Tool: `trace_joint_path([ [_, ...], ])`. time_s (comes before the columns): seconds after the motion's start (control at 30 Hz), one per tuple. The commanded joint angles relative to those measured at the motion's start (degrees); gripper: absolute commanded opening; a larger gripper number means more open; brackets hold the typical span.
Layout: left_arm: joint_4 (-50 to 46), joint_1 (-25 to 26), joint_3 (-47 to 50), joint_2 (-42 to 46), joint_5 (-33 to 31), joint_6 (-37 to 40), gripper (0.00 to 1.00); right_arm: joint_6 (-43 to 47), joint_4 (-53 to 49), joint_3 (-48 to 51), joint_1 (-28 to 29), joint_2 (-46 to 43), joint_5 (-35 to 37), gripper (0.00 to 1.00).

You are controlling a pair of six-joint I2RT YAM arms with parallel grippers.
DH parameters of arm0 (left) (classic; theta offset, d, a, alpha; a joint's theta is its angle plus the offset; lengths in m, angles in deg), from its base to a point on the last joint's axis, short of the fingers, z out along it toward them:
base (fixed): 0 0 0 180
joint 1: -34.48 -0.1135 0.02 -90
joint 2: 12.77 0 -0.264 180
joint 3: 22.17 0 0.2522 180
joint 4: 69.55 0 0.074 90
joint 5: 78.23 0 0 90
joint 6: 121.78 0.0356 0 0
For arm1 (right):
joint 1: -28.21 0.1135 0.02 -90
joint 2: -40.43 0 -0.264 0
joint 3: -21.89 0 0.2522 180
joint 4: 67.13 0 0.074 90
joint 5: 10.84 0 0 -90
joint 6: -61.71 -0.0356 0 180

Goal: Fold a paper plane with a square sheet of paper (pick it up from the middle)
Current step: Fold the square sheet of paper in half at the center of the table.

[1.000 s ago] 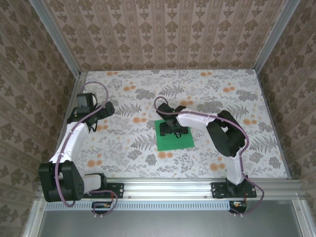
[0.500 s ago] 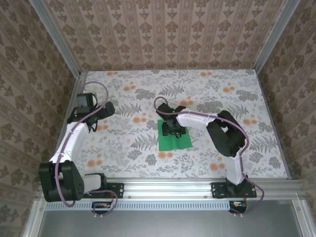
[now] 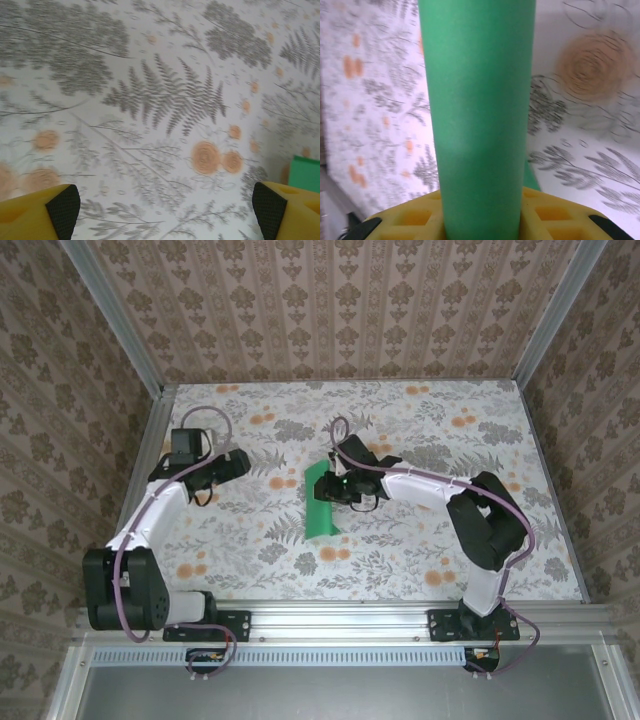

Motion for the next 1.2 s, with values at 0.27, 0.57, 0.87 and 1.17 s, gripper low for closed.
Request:
trace_joint_path([
  [0.27, 8.6, 14.0, 0.5, -8.4, 5.0, -8.8, 0.83, -4.5, 13.3, 8.1, -7.4, 4.2, -16.9, 0.31],
  [0.57, 12.5, 19.4, -0.8, -14.0, 5.8, -12.4, 0.73, 3.9, 3.5, 7.9, -10.3, 5.3, -13.5, 0.31],
  [0.87, 15.6, 22.0, 1.3, -14.5, 4.0, -15.2, 0.67, 6.1, 0.3, 6.8, -11.2, 6.8, -10.6, 0.3],
  [1.17, 18.7, 23.2, 1.7, -17.0, 6.3, -17.6, 0.5, 7.0, -2.2, 5.8, -11.2, 8.1, -8.8, 0.3],
])
